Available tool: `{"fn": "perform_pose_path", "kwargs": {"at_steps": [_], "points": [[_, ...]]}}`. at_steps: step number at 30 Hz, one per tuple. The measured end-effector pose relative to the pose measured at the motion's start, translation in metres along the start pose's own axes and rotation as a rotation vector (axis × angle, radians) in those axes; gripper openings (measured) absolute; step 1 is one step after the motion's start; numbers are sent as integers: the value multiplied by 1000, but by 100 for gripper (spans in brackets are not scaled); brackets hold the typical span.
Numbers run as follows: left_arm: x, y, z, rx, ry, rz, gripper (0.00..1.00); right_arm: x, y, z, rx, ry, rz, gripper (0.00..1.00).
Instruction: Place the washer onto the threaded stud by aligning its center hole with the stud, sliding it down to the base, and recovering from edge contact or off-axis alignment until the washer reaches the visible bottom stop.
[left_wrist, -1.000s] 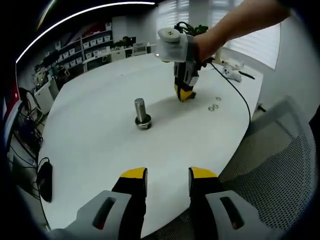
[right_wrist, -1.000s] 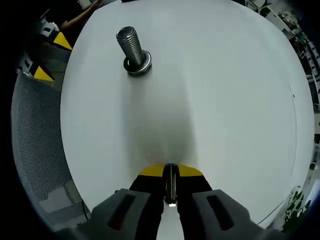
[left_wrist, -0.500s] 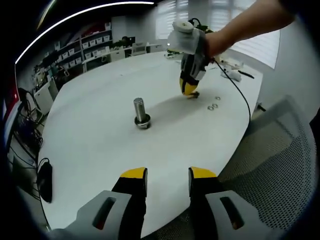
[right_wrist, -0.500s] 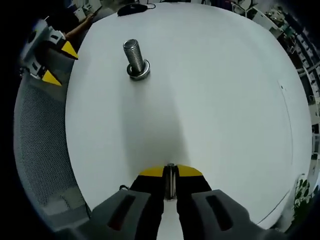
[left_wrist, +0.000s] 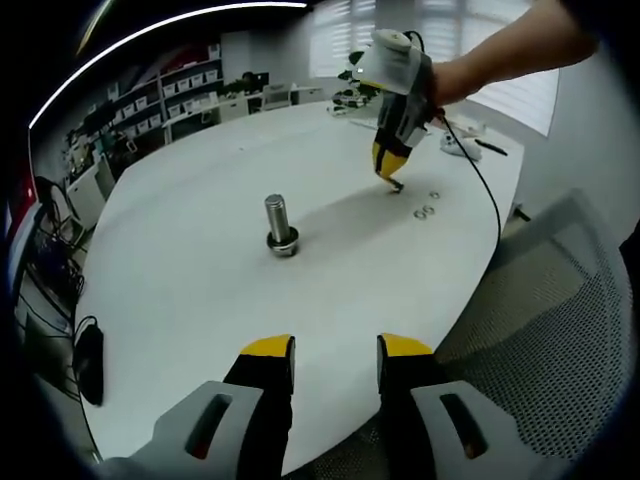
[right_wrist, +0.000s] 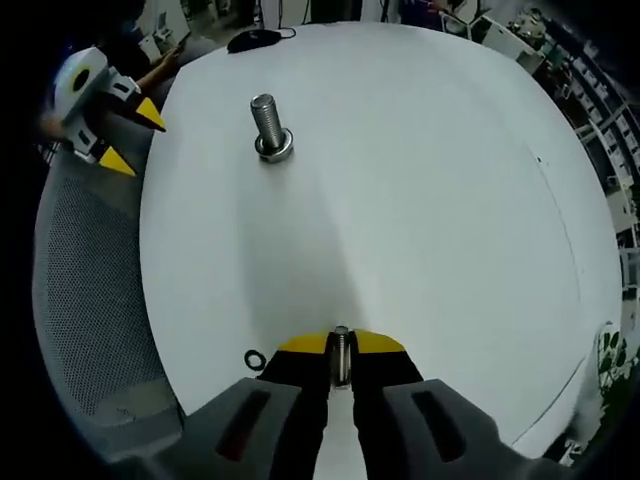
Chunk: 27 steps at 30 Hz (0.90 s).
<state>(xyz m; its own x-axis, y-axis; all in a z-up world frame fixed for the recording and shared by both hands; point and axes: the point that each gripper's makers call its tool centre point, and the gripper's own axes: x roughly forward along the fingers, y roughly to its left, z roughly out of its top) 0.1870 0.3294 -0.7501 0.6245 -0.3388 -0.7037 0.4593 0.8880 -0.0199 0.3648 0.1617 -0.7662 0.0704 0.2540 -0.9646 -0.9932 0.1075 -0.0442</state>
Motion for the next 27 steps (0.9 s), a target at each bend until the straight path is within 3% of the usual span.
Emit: {"fn": "perform_pose_path", "kwargs": {"at_steps": [27], "points": [[0,0,-2,-1,8,2,31,-14,1,-14,35,-38,-18,8]]}}
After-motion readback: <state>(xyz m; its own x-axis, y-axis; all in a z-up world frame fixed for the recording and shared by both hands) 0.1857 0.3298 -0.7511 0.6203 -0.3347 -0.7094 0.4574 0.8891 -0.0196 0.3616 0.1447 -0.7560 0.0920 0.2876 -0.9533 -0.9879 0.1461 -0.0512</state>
